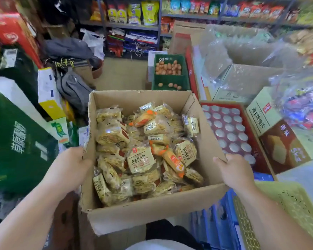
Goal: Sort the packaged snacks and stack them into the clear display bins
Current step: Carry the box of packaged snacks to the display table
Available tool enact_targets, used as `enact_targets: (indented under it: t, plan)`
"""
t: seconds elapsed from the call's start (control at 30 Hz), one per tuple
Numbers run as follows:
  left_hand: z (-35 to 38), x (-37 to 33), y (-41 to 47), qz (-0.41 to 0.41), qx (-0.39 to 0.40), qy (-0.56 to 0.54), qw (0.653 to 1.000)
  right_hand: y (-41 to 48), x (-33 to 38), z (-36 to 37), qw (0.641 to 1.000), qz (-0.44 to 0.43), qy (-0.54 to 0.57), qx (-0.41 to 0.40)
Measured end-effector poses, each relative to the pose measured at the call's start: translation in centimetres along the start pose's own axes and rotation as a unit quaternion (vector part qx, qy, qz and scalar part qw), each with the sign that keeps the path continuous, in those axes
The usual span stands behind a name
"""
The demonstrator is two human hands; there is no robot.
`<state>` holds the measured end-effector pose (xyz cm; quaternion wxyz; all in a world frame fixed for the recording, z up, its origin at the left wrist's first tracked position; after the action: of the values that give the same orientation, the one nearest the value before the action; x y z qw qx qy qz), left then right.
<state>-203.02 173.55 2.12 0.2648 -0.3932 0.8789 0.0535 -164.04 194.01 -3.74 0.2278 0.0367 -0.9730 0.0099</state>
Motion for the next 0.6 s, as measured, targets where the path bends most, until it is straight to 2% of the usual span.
enact_targets:
  t: [0.17,0.3,0.47,0.6]
  plan:
    - [3.7,-8.9,10.5,0.047,0.041,-0.005,0.998,8.6,-1.7,-0.1,0.998,0.059,0.024,-0.011]
    - [5.9,-17.3,17.7,0.123,0.084,0.023,0.988,12.2,-3.4,-0.6,0.987,0.153,0.053,-0.017]
    - [10.2,-26.8,24.3,0.242,0.168,0.073,0.953,12.5,-6.5,-0.8,0.954,0.283,0.067,-0.075]
    - [15.2,-33.0,27.8,0.312,0.235,0.104,0.915,11.7,-8.4,-0.4,0.915,0.387,0.069,-0.089]
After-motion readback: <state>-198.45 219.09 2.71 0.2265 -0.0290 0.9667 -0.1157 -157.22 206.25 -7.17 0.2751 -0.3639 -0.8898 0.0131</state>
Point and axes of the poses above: each hand's wrist, its own y-axis towards the middle knuckle, its own z-axis out of the palm, x = y × z, the point moved 1 cm from there along y, towards the middle knuckle, and after that the axes turned 3 degrees about -x, right-handed, at the moved point
